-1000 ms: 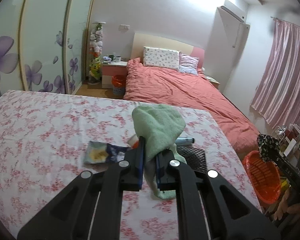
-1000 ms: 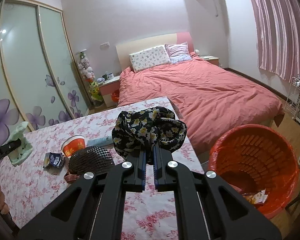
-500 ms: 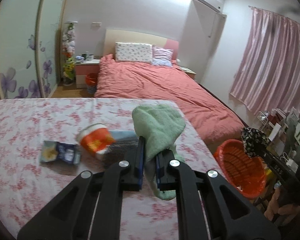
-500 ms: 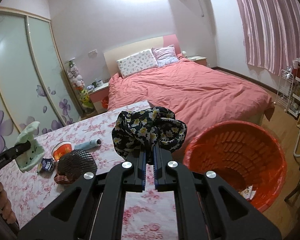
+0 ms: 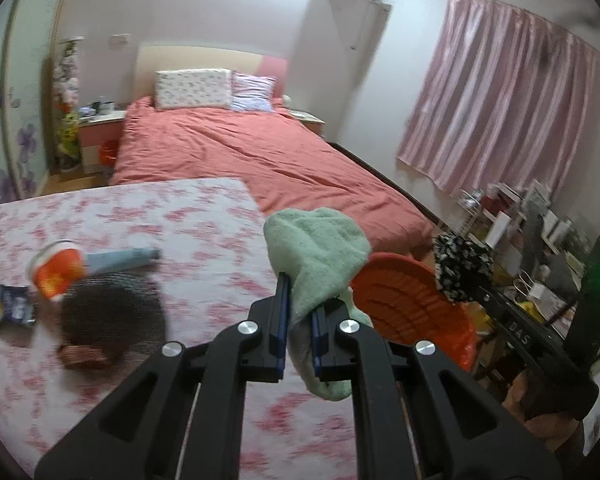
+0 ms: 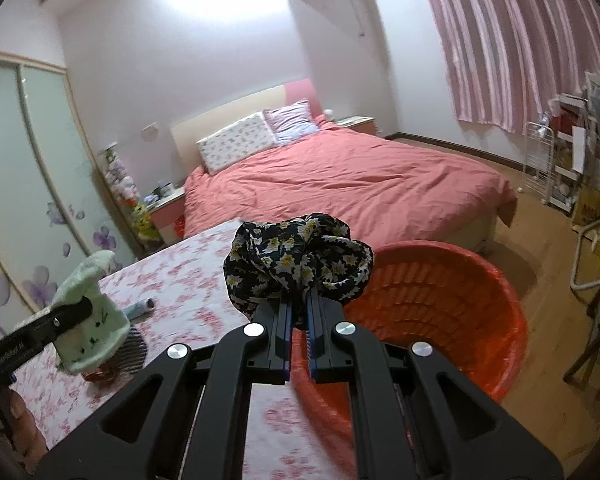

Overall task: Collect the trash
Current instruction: 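Carry the floral cloth and green towel over the orange basket with both tools, then open both tools over the orange basket to drop the cloth and towel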

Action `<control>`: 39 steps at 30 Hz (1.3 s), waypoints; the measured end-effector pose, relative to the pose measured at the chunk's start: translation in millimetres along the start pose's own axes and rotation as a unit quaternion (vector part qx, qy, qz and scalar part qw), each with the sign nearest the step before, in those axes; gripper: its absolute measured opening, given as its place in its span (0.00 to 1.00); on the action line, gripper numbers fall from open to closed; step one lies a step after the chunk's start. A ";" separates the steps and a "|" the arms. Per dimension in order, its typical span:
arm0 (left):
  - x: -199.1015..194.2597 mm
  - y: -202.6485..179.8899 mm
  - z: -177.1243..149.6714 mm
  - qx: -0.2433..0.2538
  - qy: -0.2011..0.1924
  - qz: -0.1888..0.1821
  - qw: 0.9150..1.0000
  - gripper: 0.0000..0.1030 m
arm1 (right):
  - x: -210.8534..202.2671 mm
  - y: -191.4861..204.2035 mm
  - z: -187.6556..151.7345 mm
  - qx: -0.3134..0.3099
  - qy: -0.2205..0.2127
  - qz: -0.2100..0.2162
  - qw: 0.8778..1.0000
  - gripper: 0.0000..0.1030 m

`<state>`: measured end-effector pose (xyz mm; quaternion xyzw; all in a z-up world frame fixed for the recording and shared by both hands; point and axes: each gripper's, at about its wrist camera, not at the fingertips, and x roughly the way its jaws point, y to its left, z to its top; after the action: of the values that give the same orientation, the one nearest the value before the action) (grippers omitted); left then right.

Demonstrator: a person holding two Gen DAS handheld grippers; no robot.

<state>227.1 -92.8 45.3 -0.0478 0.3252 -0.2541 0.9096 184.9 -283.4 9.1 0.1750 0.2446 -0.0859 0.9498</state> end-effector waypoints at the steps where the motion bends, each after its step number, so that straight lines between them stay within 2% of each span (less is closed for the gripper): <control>1: 6.4 -9.3 -1.4 0.005 0.005 -0.008 1.000 0.10 | 1.1 -3.6 0.6 0.003 0.000 -0.004 1.000 0.06; 10: 55.1 -61.6 -10.4 0.031 0.040 -0.047 0.998 0.10 | 5.4 -40.4 1.5 0.036 -0.003 -0.031 0.999 0.06; 27: 113.8 -99.8 -18.3 0.047 0.079 -0.070 0.993 0.10 | 20.4 -78.3 -0.8 0.077 0.011 -0.038 0.996 0.06; 29: 124.0 -101.5 -20.0 0.048 0.088 -0.068 0.993 0.11 | 25.7 -83.2 -0.7 0.081 0.020 -0.040 0.996 0.09; 31: 132.3 -100.5 -23.7 0.044 0.097 -0.065 0.992 0.12 | 32.0 -86.7 -2.2 0.087 0.036 -0.042 0.995 0.26; 34: 140.9 -98.8 -27.0 0.040 0.108 -0.062 0.991 0.22 | 33.1 -92.0 -6.3 0.093 0.043 -0.041 0.994 0.38; 39: 143.0 -88.1 -30.6 0.034 0.112 -0.052 0.992 0.32 | 29.5 -91.8 -9.8 0.093 0.046 -0.044 0.994 0.43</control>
<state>264.5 -237.3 -37.6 -0.0051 0.4131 -0.3154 0.8543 183.3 -366.9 -40.2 0.2554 0.2868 -0.1414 0.9124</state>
